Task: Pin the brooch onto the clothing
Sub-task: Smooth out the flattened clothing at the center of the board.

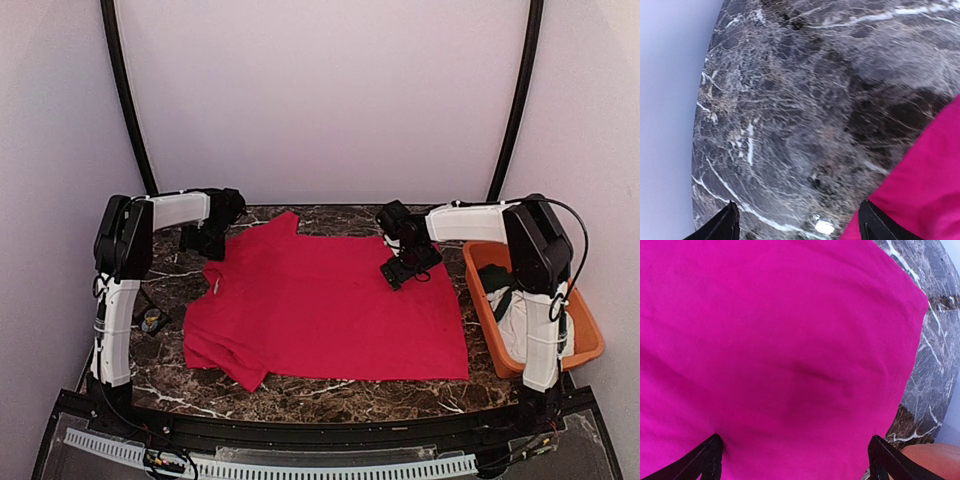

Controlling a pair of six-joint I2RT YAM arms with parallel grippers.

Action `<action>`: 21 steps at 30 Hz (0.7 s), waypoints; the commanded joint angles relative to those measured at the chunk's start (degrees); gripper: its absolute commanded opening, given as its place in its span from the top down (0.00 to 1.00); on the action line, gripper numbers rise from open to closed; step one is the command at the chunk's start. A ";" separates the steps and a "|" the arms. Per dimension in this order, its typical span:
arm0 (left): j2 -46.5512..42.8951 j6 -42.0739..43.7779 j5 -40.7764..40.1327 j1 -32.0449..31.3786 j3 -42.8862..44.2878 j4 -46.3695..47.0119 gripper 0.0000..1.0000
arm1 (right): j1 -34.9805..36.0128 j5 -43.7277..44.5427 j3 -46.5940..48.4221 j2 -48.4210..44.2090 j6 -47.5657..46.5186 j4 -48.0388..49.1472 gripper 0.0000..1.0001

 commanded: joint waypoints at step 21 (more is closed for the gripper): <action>-39.48 45.14 37.65 -12.33 -30.96 23.12 0.02 | 8.16 -28.63 3.68 -12.54 -36.20 3.95 0.02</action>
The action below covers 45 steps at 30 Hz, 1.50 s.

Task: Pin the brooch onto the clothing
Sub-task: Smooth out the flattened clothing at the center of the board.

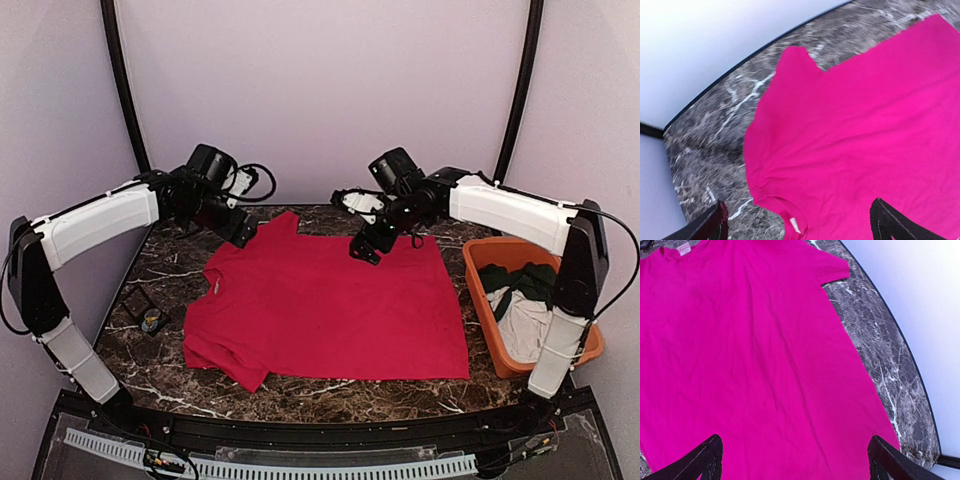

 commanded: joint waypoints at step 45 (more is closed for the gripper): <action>19.82 35.21 4.03 -0.68 -12.15 4.35 0.99 | -4.26 -21.64 -0.41 22.85 -20.57 5.96 0.42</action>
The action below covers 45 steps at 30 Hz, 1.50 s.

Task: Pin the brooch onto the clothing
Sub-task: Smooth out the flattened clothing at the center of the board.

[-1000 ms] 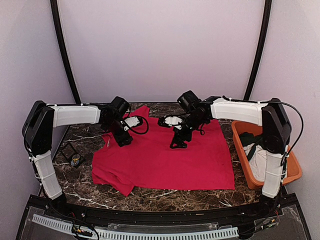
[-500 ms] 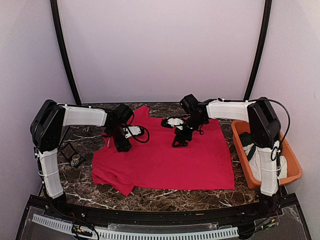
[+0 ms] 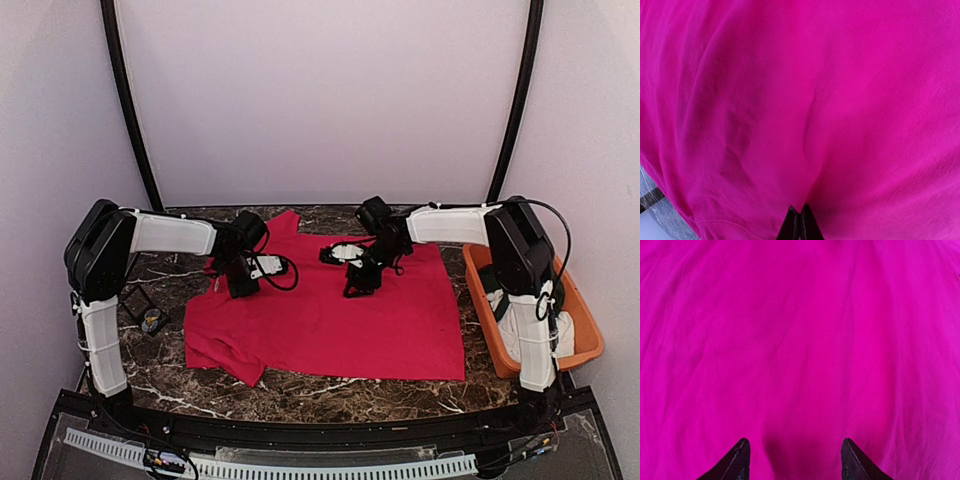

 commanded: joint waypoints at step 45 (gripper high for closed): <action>-11.64 -0.87 -4.56 0.48 -5.22 2.37 0.99 | -3.08 16.23 -11.48 -6.05 -3.65 5.48 0.59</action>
